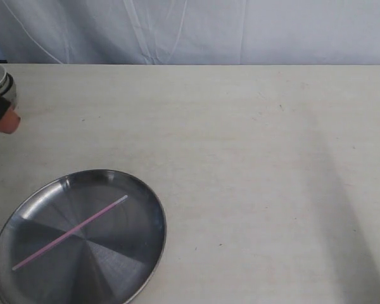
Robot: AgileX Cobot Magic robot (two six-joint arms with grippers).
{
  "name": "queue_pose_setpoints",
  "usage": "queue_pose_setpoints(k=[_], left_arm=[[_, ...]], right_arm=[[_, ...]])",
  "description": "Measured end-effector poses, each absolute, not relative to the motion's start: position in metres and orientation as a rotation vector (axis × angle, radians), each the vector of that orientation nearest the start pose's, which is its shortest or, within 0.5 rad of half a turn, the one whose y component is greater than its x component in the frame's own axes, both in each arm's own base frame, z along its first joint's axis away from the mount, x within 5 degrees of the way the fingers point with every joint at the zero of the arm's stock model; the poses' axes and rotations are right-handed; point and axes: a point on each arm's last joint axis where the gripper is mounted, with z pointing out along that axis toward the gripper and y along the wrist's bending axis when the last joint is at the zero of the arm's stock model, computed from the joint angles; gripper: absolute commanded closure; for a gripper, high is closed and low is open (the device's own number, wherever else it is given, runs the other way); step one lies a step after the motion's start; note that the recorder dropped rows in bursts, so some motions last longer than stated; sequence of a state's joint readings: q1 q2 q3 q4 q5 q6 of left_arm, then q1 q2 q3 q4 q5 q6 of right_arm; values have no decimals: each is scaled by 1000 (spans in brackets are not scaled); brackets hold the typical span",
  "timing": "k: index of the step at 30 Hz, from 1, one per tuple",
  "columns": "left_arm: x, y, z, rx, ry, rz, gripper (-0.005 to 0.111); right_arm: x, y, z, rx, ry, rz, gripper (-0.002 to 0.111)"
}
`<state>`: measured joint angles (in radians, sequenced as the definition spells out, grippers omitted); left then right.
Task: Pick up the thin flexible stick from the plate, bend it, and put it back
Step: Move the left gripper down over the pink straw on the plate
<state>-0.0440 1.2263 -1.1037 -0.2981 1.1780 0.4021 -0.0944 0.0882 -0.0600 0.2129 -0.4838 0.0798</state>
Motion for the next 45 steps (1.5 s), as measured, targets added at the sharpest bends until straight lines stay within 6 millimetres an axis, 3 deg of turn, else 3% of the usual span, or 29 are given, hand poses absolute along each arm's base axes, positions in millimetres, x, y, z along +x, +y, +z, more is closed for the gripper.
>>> queue_pose_setpoints(k=[6, 9, 12, 17, 19, 28, 37, 45], left_arm=[[257, -36, 285, 583, 2882, -370, 59], [268, -36, 268, 624, 2934, -389, 50], [272, -37, 257, 691, 2956, -402, 49], [243, -57, 212, 1084, 2981, -465, 49], [237, -63, 199, 1120, 2953, -439, 49], [220, -56, 160, 1120, 2912, -273, 49], [221, -56, 157, 1065, 2921, -269, 49], [224, -56, 140, 1064, 2975, -272, 49]], right_arm=[[48, -14, 269, 276, 1003, 110, 109], [48, -14, 269, 276, 1003, 110, 109], [48, -14, 269, 276, 1003, 110, 109], [48, -14, 269, 279, 1003, 115, 109], [48, -14, 269, 279, 1003, 115, 109], [48, -14, 269, 281, 1002, 117, 109], [48, -14, 269, 282, 1002, 119, 109], [48, -14, 269, 288, 1000, 131, 109]])
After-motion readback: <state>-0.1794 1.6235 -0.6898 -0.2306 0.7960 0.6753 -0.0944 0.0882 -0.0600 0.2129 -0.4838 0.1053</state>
